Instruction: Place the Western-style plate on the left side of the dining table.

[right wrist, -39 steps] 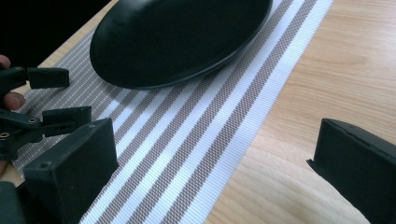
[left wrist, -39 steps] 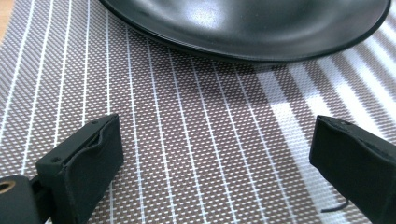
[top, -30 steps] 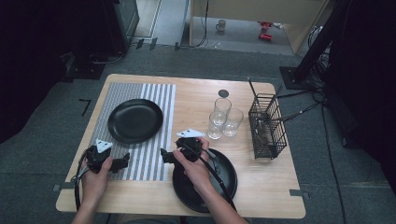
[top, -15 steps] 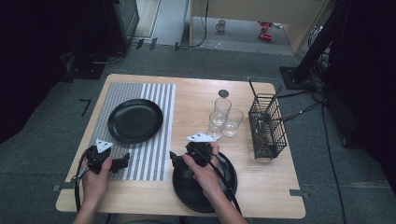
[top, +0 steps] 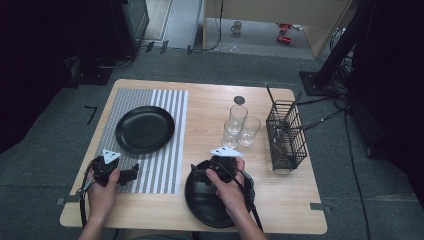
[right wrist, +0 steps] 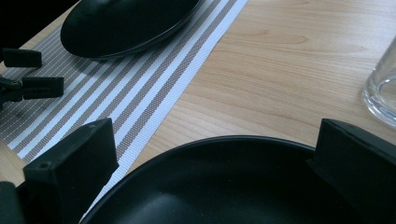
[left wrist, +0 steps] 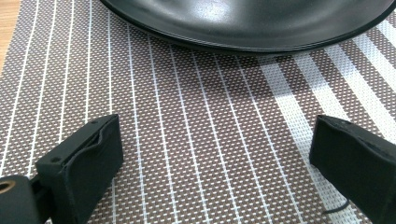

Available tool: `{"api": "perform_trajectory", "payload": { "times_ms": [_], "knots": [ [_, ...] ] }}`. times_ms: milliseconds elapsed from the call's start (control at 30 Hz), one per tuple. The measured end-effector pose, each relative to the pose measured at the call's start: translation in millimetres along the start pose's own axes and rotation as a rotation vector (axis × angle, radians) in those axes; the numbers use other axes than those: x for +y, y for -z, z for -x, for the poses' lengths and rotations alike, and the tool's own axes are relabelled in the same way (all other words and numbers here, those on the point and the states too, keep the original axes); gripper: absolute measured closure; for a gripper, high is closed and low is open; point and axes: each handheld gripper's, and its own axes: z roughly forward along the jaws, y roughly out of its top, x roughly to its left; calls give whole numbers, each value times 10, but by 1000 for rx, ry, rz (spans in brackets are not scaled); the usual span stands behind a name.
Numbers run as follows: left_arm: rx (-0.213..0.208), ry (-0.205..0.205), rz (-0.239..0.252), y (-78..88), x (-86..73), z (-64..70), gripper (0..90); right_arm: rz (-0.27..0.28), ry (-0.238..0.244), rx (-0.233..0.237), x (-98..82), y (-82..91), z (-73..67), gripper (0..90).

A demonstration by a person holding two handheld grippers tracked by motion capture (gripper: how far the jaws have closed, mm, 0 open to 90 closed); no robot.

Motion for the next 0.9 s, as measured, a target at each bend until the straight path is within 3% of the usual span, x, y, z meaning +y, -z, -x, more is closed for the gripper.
{"api": "perform_trajectory", "payload": {
  "times_ms": [300, 500, 900],
  "knots": [
    [0, 0, 0, 0, 0, 0, 31, 18, -11, -22, -65, 101, 101, 0],
    [0, 0, 0, 0, 0, 0, 31, 41, -69, -50, -123, 223, 273, 0],
    [0, 0, 0, 0, 0, 0, 31, 53, -80, -86, -159, 397, 437, 0]
  ]
}}
